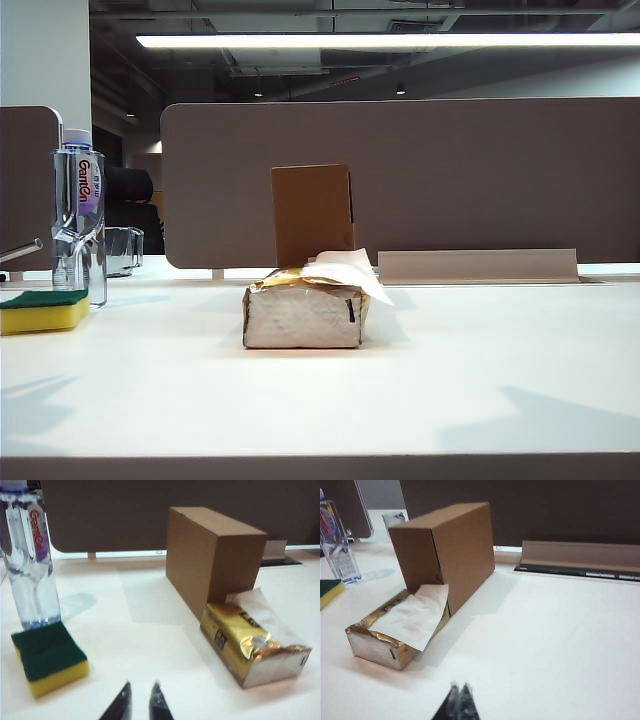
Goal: Move the sponge from right to left to wipe the table, avoiding obstacles on the table, and finally reaching the bottle of mineral water.
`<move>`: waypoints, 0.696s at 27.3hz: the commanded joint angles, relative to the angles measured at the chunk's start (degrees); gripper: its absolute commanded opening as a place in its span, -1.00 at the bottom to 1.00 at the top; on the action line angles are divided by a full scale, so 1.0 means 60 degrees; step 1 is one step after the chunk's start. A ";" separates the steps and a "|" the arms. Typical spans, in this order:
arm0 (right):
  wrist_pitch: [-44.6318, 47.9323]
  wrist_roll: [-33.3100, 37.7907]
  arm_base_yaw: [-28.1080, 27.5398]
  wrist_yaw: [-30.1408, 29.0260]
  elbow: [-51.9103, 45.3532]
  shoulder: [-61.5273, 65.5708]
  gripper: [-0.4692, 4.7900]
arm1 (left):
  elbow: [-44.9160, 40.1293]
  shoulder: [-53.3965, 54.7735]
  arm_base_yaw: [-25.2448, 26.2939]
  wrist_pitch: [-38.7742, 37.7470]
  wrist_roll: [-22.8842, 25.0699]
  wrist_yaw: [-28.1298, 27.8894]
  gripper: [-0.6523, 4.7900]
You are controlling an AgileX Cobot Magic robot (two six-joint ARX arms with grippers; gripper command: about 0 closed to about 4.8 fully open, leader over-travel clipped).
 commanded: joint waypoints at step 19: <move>0.0018 -0.0291 0.0000 0.0015 -0.0918 -0.0124 -0.83 | -0.0656 0.0007 0.0007 -0.0087 0.0229 -0.0025 -0.59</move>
